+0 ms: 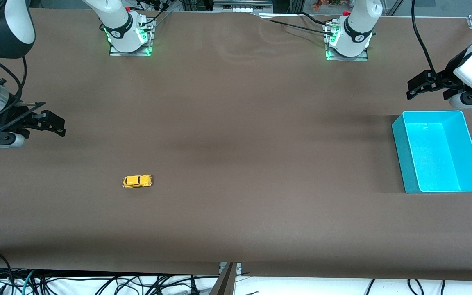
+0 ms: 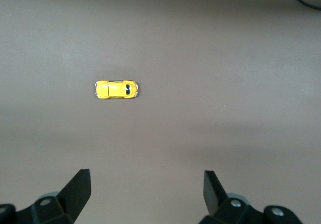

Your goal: Wind and store yellow beetle car

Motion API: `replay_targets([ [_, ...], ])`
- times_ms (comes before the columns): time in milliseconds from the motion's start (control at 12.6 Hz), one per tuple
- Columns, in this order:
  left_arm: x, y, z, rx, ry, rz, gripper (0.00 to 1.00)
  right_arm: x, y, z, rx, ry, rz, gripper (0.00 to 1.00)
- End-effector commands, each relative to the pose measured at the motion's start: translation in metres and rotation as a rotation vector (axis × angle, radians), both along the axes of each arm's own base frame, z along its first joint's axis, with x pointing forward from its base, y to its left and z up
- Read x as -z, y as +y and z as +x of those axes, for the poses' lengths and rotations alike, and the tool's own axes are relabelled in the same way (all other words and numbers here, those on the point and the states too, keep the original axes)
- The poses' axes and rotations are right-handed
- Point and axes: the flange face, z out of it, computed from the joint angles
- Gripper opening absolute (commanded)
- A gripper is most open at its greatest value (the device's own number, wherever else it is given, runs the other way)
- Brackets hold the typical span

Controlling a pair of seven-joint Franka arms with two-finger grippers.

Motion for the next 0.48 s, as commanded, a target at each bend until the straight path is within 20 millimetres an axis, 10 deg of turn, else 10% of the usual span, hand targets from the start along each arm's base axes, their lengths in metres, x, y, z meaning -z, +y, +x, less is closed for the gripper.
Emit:
replay_targets([
  [0,-0.0068,-0.0005,0.0002,-0.005,-0.005,-0.008,1.0,-0.0081,-0.0045,-0.0021,-0.008,-0.011,-0.012,0.99],
  [397,-0.0067,-0.001,0.0,-0.006,-0.003,-0.013,1.0,-0.0067,-0.0053,-0.0029,-0.006,0.001,-0.009,0.99],
])
